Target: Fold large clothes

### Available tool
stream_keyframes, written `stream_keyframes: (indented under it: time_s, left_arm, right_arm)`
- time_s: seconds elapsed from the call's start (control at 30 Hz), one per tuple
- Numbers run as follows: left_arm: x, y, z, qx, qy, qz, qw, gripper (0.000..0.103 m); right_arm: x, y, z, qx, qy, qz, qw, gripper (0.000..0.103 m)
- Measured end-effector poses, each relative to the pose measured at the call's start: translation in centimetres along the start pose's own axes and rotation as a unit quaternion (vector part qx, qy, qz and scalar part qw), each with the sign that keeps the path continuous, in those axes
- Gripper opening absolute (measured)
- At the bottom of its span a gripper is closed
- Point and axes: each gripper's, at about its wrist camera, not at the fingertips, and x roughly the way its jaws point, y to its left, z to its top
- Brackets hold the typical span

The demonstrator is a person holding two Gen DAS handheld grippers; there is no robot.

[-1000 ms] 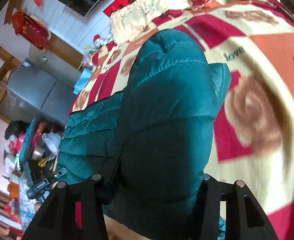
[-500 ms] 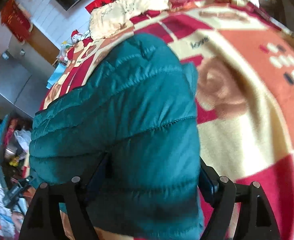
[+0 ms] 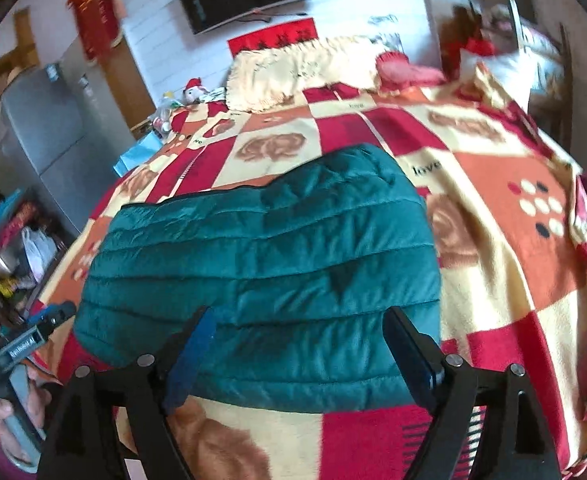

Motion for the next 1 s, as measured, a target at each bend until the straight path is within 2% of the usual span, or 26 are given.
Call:
stream_keyframes:
  time_s: [0.2,0.43,0.8,1.0]
  left_arm:
    - [-0.4,-1.6,-0.5,0.021,-0.012,0.018,0.9996,0.077]
    - [-0.5,-2.7,-1.1,0.041,-0.025,0.046,0.9978,0.077]
    - [-0.4,-2.7,-1.0,0.032,-0.031,0.052,0.9977,0.077]
    - [-0.6,-3.1,-1.0,0.028,-0.032,0.039,0.9983,0.077]
  right_arm:
    - [-0.3,3.7,-1.0,-0.021,-0.028,-0.003,0.999,0.085]
    - [1.0,6.4,-2.1,-0.039,-0.023,-0.012,0.999,0.087]
    - [1.8,8.1,-2.4,-0.043,-0.028,-0.017,0.999,0.087]
    - [2.2,8.5,-2.6,-0.034,-0.024,-0.015,0.999,0.087]
